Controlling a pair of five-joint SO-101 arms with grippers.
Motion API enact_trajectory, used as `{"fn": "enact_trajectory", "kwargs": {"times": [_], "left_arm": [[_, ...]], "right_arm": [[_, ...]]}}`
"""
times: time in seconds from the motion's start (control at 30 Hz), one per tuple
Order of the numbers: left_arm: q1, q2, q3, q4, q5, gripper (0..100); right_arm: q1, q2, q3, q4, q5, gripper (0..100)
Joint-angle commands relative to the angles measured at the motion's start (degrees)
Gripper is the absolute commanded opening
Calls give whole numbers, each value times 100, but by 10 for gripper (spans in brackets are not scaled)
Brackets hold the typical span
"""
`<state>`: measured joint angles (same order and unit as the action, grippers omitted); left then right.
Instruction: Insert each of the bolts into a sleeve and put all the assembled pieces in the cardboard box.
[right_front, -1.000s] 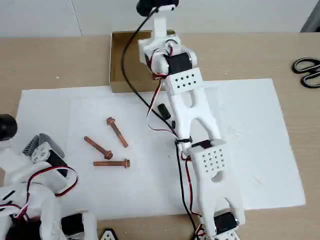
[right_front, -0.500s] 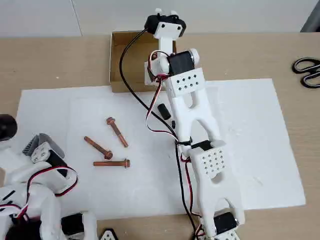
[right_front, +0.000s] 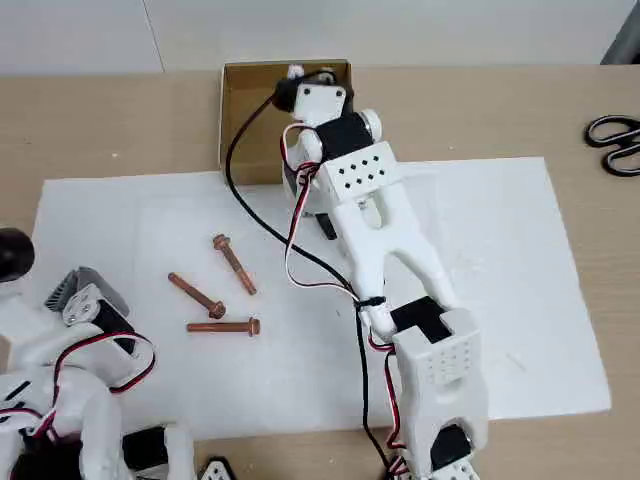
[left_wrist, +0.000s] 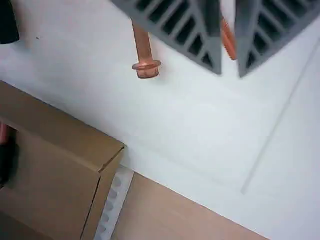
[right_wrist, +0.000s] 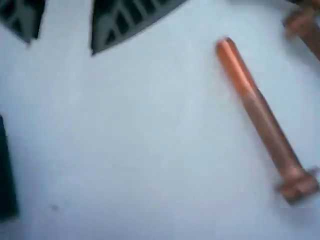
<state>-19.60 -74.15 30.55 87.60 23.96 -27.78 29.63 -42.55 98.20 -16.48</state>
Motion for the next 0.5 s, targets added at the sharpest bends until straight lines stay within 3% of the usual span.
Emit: {"fn": "enact_trajectory", "kwargs": {"times": [0.0,0.47], "left_arm": [[18,35,-171,-18,-35,6],[18,35,-171,-18,-44,6]], "right_arm": [[-31,-382,149,13,290,76],[180,277,167,-180,1442,180]]}}
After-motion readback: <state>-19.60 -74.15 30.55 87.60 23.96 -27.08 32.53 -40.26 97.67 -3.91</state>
